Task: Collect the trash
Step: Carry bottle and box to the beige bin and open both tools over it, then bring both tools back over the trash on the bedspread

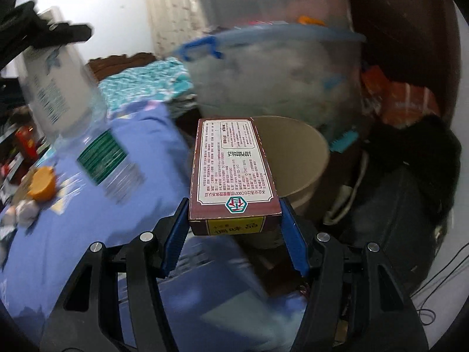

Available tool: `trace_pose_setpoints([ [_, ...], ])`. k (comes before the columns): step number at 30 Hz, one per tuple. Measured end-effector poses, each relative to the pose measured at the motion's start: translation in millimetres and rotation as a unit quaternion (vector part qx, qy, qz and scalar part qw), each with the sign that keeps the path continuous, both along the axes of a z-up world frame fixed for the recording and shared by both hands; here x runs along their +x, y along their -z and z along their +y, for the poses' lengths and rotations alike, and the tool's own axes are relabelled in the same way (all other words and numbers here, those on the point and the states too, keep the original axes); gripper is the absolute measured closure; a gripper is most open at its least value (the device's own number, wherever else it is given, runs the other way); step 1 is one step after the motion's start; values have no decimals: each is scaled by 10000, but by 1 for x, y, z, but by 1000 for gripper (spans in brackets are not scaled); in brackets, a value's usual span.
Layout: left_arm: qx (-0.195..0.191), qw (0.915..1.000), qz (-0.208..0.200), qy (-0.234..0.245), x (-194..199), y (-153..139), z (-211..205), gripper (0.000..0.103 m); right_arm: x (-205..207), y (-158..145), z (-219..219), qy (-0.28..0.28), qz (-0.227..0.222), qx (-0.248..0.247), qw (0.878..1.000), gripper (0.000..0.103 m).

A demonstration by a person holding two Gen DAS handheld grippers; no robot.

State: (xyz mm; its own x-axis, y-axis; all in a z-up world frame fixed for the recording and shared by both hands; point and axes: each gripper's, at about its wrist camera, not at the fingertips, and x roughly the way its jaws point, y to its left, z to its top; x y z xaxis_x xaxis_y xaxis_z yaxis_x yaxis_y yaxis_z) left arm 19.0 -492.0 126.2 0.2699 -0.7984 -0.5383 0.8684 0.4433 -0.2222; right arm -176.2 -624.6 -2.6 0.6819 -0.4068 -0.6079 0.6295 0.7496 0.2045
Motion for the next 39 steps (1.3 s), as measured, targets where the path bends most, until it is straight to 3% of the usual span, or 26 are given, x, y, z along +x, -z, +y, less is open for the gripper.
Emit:
trace_pose_setpoints([
  [5, 129, 9998, 96, 117, 6, 28, -74, 39, 13, 8, -27, 63, 185, 153, 9997, 39],
  [6, 202, 9997, 94, 113, 6, 35, -84, 39, 16, 10, -32, 50, 190, 204, 9996, 36],
  [8, 540, 9985, 95, 92, 7, 54, -102, 23, 16, 10, -32, 122, 108, 233, 9996, 19],
  [13, 763, 9969, 159, -43, 15, 64, -81, 14, 13, 8, -23, 134, -102, 182, 9997, 18],
  [19, 611, 9977, 120, -267, 17, 39, 1, 14, 20, -7, 5, -126, -522, 296, 9981, 20],
  [23, 788, 9960, -40, -428, 6, 37, 76, 14, 40, -18, 42, -666, -707, 411, 9944, 34],
  [28, 1034, 9914, -118, -789, -5, 47, 175, 14, 73, -23, 100, -1504, -584, 405, 9861, 46],
  [31, 1065, 9865, -115, -1243, -6, 50, 243, 14, 93, -26, 138, -1973, -475, 320, 9787, 47],
  [36, 983, 9668, 156, -2353, 11, 49, 351, 14, 126, -26, 193, -2673, -290, 492, 9619, 46],
  [39, 941, 9447, 301, -3128, 31, 49, 408, 14, 145, -25, 228, -3084, -156, 648, 9489, 46],
])
